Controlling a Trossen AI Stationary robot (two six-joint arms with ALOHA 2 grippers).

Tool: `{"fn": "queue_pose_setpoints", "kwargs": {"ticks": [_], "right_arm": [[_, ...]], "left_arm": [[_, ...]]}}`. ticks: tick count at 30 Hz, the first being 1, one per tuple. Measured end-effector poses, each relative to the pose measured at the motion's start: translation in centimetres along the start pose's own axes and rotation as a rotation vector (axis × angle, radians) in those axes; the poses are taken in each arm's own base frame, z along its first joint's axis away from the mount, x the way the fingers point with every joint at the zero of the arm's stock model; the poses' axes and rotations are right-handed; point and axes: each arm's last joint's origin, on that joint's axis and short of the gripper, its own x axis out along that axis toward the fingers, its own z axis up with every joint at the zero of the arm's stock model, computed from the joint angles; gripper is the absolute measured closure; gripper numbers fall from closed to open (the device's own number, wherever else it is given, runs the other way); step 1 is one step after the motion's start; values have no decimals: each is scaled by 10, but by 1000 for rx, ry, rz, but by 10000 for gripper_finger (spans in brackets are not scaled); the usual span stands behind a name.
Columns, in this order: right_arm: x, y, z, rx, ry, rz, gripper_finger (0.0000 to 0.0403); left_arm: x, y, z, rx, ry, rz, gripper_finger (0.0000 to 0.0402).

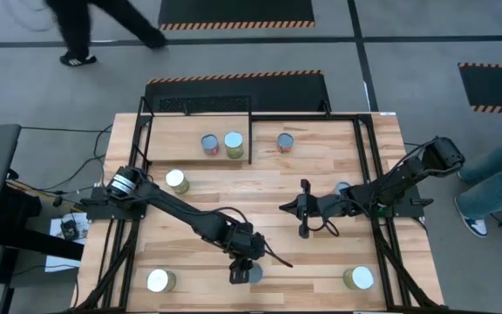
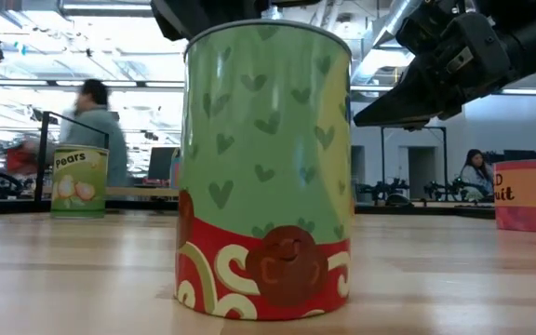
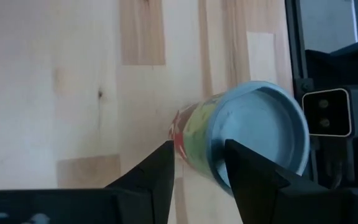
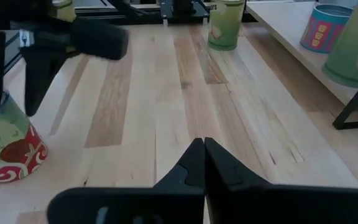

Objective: Pick and place cans onto a shelf
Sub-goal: Put the canned spaghetti sauce on the shelf

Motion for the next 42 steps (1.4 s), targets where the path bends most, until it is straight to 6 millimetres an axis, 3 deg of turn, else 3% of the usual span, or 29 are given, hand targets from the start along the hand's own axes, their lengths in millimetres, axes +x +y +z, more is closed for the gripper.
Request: {"fn": "queue_pose_setpoints", "kwargs": {"ticks": [5,12,17,24,33,38,42], "right_arm": [[0,1,0,-2,2,4,398],[0,1,0,1,1,3,391],[0,1,0,1,1,4,398],[0,1,-1,-1,4,3,391],[-1,2,-2,-5,10,8,395],[-3,7,-2,-13,11,28,392],[-5,11,-3,-20,5,21,398]], "left_arm": [[-1,0,-1,22,8,3,288],[-3,1,0,108,8,-2,385],[-19,3,-5,126,52,34,397],[-79,11,-12,72,61,207,399],[-179,55,-30,-171,8,460,399],[-224,79,-49,-287,-48,632,400],[-241,98,-80,-395,-71,646,400]]}}
